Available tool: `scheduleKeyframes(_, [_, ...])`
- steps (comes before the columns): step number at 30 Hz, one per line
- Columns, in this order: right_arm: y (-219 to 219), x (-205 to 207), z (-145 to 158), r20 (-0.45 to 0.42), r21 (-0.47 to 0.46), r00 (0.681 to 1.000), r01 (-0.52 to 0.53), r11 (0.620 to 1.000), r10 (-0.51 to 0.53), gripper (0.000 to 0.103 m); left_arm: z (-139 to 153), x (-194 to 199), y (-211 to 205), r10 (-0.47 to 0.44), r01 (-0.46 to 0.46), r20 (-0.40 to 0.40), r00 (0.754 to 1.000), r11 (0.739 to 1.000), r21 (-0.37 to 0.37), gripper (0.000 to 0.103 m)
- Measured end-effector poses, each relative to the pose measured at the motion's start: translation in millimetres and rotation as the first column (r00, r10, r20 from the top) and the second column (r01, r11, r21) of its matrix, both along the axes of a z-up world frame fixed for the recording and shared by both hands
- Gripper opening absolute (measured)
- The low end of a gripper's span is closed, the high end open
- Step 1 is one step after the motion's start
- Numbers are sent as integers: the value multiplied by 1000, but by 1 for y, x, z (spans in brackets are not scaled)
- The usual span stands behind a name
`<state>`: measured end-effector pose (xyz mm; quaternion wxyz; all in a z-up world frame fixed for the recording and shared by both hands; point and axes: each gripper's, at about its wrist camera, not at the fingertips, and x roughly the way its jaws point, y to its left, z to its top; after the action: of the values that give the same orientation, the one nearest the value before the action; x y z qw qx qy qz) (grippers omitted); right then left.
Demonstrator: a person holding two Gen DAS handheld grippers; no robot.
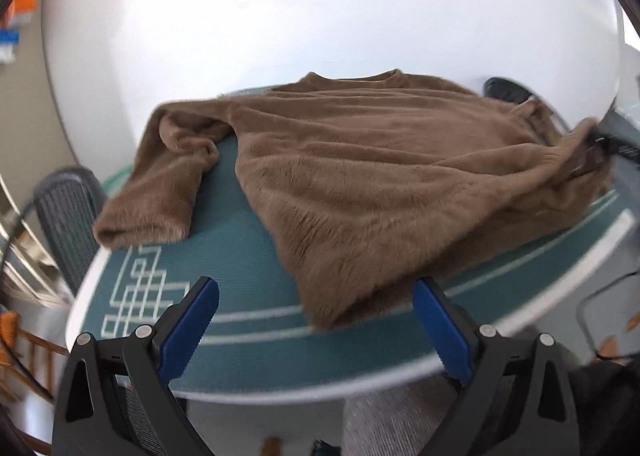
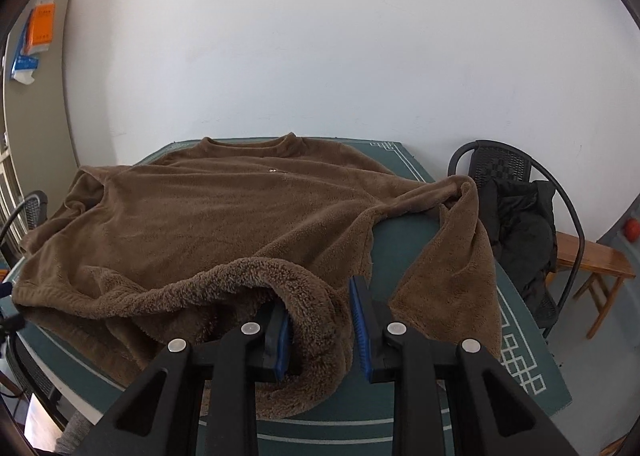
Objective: Fold clothes
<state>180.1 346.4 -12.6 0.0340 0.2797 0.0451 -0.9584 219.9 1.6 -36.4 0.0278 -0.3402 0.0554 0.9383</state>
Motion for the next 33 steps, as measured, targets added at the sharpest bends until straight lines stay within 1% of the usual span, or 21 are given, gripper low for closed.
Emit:
scheduleKeyframes(3, [1, 6, 1, -12, -3, 1000, -11, 1000, 11, 27, -1, -14, 3, 92, -92, -11, 996, 995, -44, 99])
scheduleKeyframes(5, [0, 10, -3, -6, 16, 1000, -22, 1000, 22, 28, -2, -22, 4, 149, -150, -20, 989, 987, -65, 99])
scheduleKeyframes(7, [-4, 12, -11, 15, 48, 999, -39, 998, 39, 30, 0, -23, -6, 178, -179, -21, 984, 984, -21, 99])
scheduleKeyframes(10, [-15, 11, -33, 80, 133, 995, -76, 988, 66, 30, 2, -24, -19, 222, -221, -23, 975, 975, 39, 99])
scheduleKeyframes(11, [-19, 11, -39, 94, 174, 994, -77, 982, 62, 30, 3, -22, -21, 239, -238, -36, 970, 971, 22, 99])
scheduleKeyframes(12, [-21, 11, -44, 97, 208, 994, -67, 976, 48, 30, 5, -20, -24, 264, -265, -50, 963, 964, -6, 99])
scheduleKeyframes(13, [-20, 11, -47, 86, 239, 996, -33, 971, 13, 30, 7, -18, -28, 289, -292, -65, 955, 956, -30, 99])
scheduleKeyframes(15, [0, 13, -43, 40, 258, 994, 87, 962, -101, 30, 18, -8, -51, 337, -340, -87, 938, 940, -28, 99])
scheduleKeyframes(16, [20, 16, -38, 28, 207, 988, 140, 968, -149, 32, 25, -2, -69, 343, -340, -73, 937, 939, 40, 99])
scheduleKeyframes(17, [37, 19, -31, 26, 153, 984, 172, 973, -178, 36, 32, 3, -88, 348, -341, -47, 936, 934, 111, 100])
scheduleKeyframes(18, [49, 24, -25, 23, 117, 980, 195, 974, -199, 50, 38, 9, -102, 350, -342, -24, 937, 927, 151, 100])
scheduleKeyframes(19, [61, 28, -19, 22, 82, 975, 218, 973, -220, 56, 45, 14, -108, 349, -342, -31, 937, 929, 143, 100])
scheduleKeyframes(20, [65, 34, -13, 13, 77, 975, 221, 972, -223, 58, 51, 18, -109, 345, -338, -51, 937, 935, 104, 100])
scheduleKeyframes(21, [63, 40, -7, -1, 91, 977, 214, 973, -215, 61, 57, 22, -106, 339, -335, -69, 938, 940, 64, 100])
scheduleKeyframes(23, [51, 51, -2, -32, 159, 979, 206, 966, -204, 61, 64, 26, -103, 332, -331, -82, 940, 943, 31, 100])
scheduleKeyframes(24, [45, 53, -4, -34, 189, 980, 198, 962, -196, 61, 63, 27, -105, 332, -331, -79, 940, 943, 27, 100])
scheduleKeyframes(27, [42, 51, -19, 24, 217, 984, 166, 962, -175, 61, 48, 24, -108, 317, -317, -28, 948, 948, 16, 100])
scheduleKeyframes(29, [45, 48, -32, 80, 215, 981, 154, 964, -175, 61, 32, 22, -104, 296, -296, 3, 955, 955, -7, 100])
scheduleKeyframes(31, [45, 50, -42, 113, 225, 979, 144, 964, -172, 61, 16, 21, -100, 273, -272, 32, 961, 962, -29, 100])
scheduleKeyframes(33, [44, 53, -51, 136, 238, 978, 126, 963, -161, 61, 7, 22, -94, 228, -227, 26, 973, 973, -45, 99])
